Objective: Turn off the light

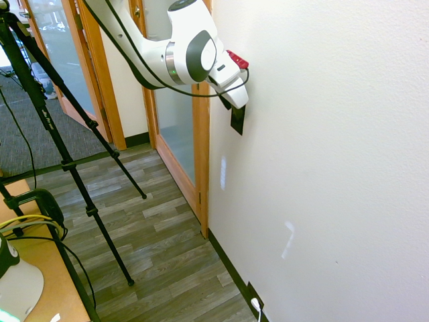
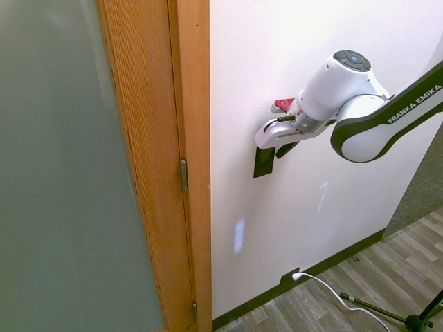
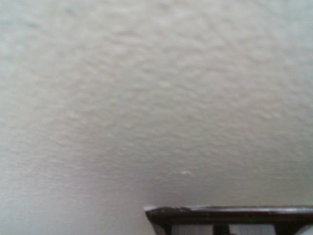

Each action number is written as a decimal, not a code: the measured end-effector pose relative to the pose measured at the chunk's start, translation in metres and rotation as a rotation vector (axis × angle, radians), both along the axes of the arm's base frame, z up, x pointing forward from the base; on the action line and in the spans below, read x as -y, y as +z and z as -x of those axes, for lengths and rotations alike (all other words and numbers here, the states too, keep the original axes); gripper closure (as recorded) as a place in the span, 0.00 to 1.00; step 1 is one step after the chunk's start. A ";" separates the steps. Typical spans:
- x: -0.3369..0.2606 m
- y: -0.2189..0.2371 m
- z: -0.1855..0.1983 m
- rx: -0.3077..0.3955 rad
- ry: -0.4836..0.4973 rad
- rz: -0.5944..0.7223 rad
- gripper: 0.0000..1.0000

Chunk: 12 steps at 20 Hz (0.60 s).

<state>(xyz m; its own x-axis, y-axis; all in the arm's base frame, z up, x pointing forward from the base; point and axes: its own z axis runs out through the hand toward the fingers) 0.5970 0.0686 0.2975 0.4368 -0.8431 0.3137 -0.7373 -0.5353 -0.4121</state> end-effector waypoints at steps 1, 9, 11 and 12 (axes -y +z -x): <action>-0.002 -0.004 -0.002 -0.004 0.002 -0.001 1.00; -0.002 -0.017 -0.004 -0.009 -0.016 -0.005 1.00; 0.000 -0.018 -0.002 0.001 -0.024 -0.001 1.00; -0.001 -0.018 -0.001 0.009 -0.026 -0.001 1.00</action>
